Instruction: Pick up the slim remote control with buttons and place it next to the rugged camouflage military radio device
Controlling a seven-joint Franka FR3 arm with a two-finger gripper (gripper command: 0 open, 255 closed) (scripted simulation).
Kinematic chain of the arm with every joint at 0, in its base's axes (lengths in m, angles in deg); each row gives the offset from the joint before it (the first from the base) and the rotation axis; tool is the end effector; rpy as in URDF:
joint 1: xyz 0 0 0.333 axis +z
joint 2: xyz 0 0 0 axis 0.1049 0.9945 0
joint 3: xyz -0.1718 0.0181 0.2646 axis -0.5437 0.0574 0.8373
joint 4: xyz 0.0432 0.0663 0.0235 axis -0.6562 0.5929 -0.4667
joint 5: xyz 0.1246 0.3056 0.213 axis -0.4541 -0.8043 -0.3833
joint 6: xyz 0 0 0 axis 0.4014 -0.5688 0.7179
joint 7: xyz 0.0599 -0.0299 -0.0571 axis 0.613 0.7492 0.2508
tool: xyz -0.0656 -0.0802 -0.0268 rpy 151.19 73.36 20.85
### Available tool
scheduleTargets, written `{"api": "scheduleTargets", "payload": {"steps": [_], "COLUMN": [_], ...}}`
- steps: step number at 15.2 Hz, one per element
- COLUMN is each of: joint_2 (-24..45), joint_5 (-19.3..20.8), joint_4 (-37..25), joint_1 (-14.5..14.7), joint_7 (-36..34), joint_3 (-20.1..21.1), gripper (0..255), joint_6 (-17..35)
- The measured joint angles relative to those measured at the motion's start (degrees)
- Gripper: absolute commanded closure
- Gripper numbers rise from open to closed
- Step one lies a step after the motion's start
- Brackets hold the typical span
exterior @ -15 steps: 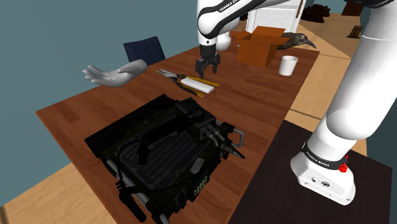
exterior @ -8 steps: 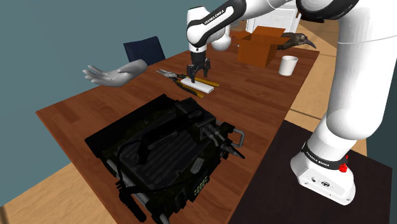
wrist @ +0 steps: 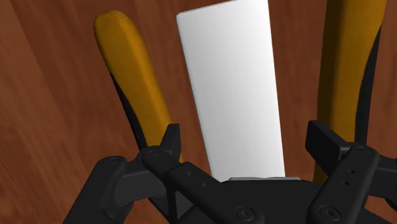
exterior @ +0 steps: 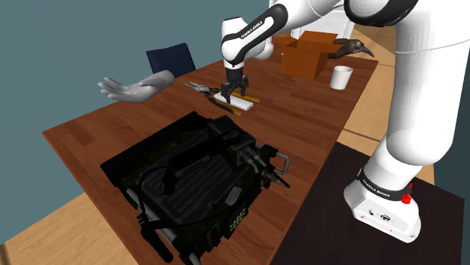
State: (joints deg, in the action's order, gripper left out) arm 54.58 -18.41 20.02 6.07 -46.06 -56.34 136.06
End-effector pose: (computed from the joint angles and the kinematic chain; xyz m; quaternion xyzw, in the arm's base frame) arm 0.6416 0.0225 0.3391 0.9996 -0.0258 -0.0059 0.0095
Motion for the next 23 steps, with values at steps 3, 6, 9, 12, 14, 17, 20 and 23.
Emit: {"api": "scheduleTargets", "payload": {"steps": [3,6,9,12,14,17,20,23], "joint_2": [0.0,-0.2,-0.7,-1.0,-1.1,-0.3,-1.0,-1.9], "joint_5": [0.0,0.1,0.1,0.0,0.0,0.0,-0.1,-0.2], "joint_4": [0.0,0.1,0.8,1.3,1.5,0.1,-0.8,-1.9], "joint_1": [0.0,-0.1,-0.1,-0.1,-0.1,-0.1,-0.2,-0.1], "joint_7": [0.1,0.0,0.0,0.1,0.1,0.1,0.3,0.3], "joint_3": [0.0,-0.1,0.0,0.0,0.0,0.0,0.0,0.0], "gripper": [0,255,255,255,255,255,255,255], "joint_6": [0.2,0.3,0.8,0.9,0.9,-0.3,-2.2,-4.2]}}
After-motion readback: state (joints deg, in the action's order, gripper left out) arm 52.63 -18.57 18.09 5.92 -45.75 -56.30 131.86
